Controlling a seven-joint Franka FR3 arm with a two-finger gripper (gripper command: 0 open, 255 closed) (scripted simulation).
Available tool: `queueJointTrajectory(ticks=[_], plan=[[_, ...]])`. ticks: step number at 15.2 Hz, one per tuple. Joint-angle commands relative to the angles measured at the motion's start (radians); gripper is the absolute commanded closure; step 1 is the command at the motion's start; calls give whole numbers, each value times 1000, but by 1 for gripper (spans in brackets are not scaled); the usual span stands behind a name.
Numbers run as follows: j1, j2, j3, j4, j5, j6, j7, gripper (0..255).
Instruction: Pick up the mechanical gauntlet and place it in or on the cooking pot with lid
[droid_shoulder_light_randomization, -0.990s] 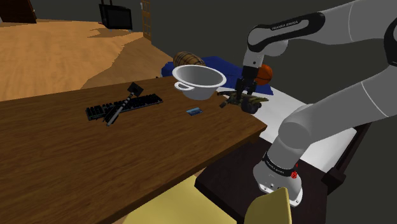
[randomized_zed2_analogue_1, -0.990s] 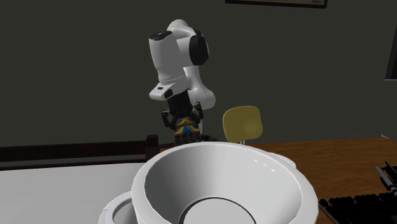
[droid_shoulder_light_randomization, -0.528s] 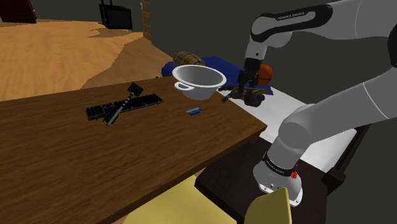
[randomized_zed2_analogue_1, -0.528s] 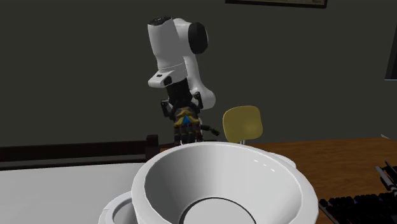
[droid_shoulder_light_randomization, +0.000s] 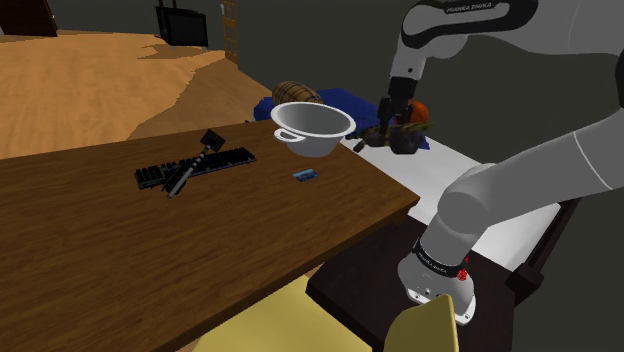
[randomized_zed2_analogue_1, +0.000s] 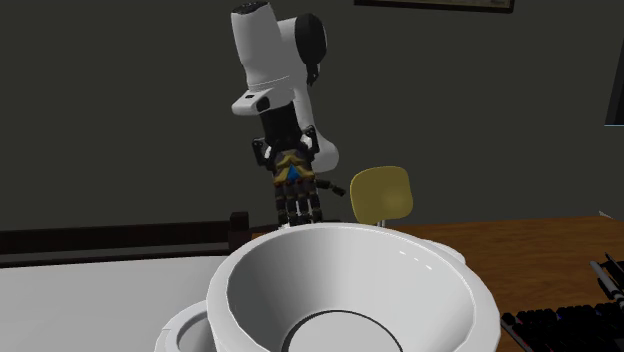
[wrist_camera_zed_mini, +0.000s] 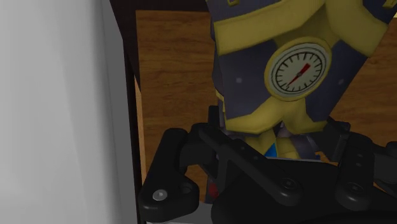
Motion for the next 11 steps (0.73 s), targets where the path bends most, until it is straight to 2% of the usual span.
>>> queueJointTrajectory(ticks=[1,10,11], plan=[[2,1,2,29,3,-27,3,255],[8,3,12,139,12,-134,19,255],[17,44,9,171,21,-125,17,255]])
